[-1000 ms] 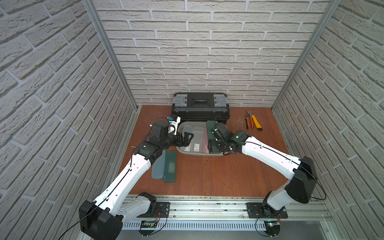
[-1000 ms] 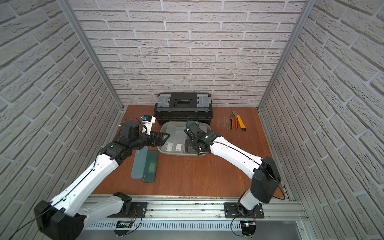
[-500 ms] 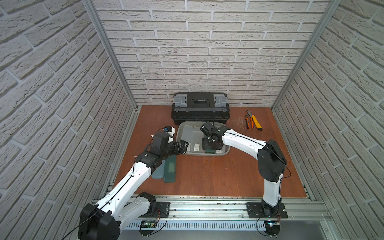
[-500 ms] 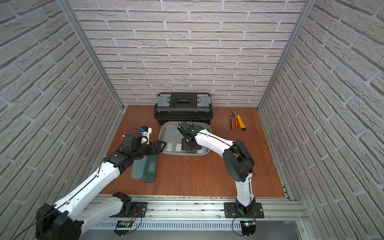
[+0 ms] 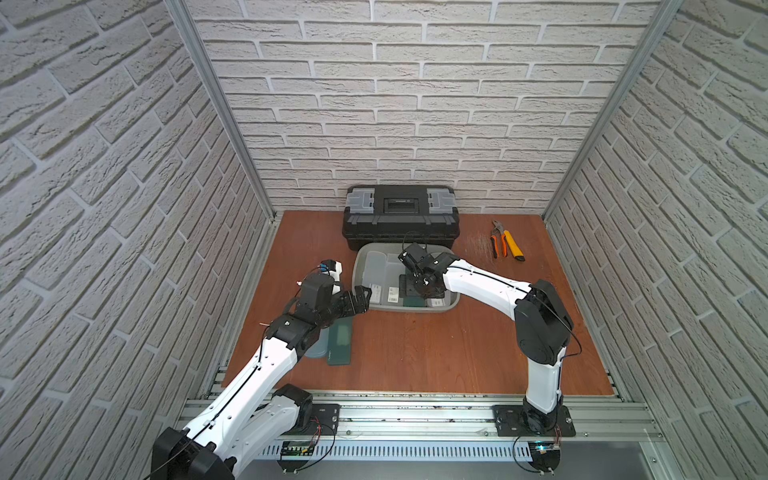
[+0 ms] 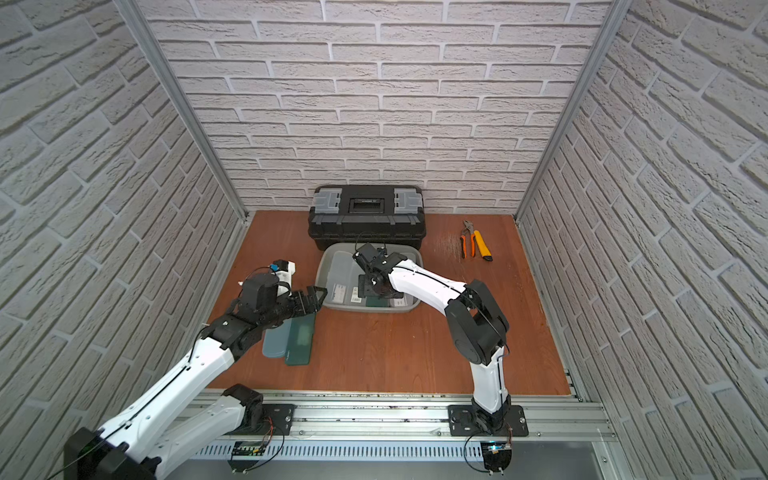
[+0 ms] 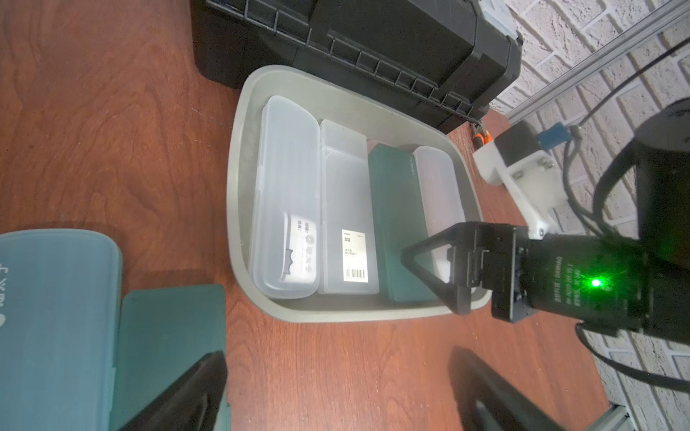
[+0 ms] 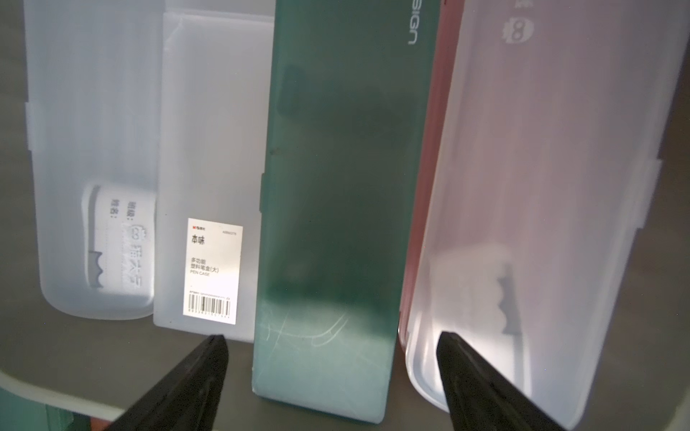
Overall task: Put the pencil case into the storage box
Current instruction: Place the pencil case at the storage box.
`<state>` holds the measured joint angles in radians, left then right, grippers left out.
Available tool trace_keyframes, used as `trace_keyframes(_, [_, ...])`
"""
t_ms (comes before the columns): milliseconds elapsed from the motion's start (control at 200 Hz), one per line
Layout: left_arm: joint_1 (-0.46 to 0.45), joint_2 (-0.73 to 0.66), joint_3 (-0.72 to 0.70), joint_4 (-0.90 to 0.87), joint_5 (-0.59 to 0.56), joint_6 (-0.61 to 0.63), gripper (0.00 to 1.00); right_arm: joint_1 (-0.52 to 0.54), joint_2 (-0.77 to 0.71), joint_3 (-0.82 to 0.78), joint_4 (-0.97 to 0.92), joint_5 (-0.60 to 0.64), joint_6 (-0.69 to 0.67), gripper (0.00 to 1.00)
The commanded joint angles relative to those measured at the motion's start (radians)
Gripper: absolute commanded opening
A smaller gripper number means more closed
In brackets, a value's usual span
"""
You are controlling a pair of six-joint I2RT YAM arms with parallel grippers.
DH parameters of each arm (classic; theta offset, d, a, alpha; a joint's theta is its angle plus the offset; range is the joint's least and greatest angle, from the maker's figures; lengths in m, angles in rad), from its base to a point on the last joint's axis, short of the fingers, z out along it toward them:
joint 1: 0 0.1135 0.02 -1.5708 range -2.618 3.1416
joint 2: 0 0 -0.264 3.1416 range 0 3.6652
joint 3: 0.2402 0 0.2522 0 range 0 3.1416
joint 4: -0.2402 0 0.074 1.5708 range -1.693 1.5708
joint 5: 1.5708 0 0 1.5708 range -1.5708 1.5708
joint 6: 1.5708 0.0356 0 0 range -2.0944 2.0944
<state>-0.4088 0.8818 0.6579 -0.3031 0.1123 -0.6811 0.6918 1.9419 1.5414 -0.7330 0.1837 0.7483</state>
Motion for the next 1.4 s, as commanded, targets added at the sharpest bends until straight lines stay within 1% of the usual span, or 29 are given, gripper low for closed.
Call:
trace_keyframes(0, [0.012,-0.042,-0.023,-0.015,-0.073,-0.018,0.99,0.005,-0.089,0.004,0.048,0.053,-0.034,0.92])
trace_keyframes(85, [0.026,-0.046,-0.020,-0.075,-0.109,-0.028,0.99,0.003,-0.075,0.044,0.033,0.084,-0.101,0.91])
trace_keyframes(145, [0.028,-0.041,-0.017,-0.114,-0.128,-0.035,0.98,0.003,-0.038,0.099,-0.007,0.113,-0.139,0.92])
trace_keyframes(215, [0.028,-0.037,-0.022,-0.144,-0.142,-0.048,0.98,0.002,0.025,0.177,-0.060,0.126,-0.184,0.91])
trace_keyframes(315, [0.029,-0.039,-0.042,-0.176,-0.157,-0.083,0.98,0.002,0.135,0.271,-0.116,0.136,-0.212,0.91])
trace_keyframes(455, [0.027,-0.059,-0.082,-0.197,-0.153,-0.103,0.99,0.004,0.212,0.318,-0.128,0.147,-0.222,0.91])
trace_keyframes(580, [0.023,-0.061,-0.103,-0.234,-0.156,-0.122,0.98,0.004,0.229,0.313,-0.138,0.194,-0.223,0.92])
trace_keyframes(785, [-0.011,-0.033,-0.122,-0.250,-0.190,-0.135,0.99,-0.002,0.213,0.278,-0.128,0.235,-0.244,0.92])
trace_keyframes(925, [-0.036,0.025,-0.113,-0.272,-0.228,-0.145,0.99,-0.013,0.204,0.264,-0.129,0.218,-0.236,0.92])
trace_keyframes(1100, [-0.094,0.051,-0.122,-0.279,-0.294,-0.183,0.99,-0.014,0.068,0.154,0.005,0.120,-0.242,0.92])
trace_keyframes(1290, [-0.136,0.056,-0.156,-0.266,-0.324,-0.229,0.99,-0.012,-0.066,0.111,0.025,0.083,-0.247,0.91])
trace_keyframes(1395, [-0.164,0.081,-0.168,-0.264,-0.347,-0.254,0.99,-0.009,-0.152,0.014,0.064,0.045,-0.239,0.88])
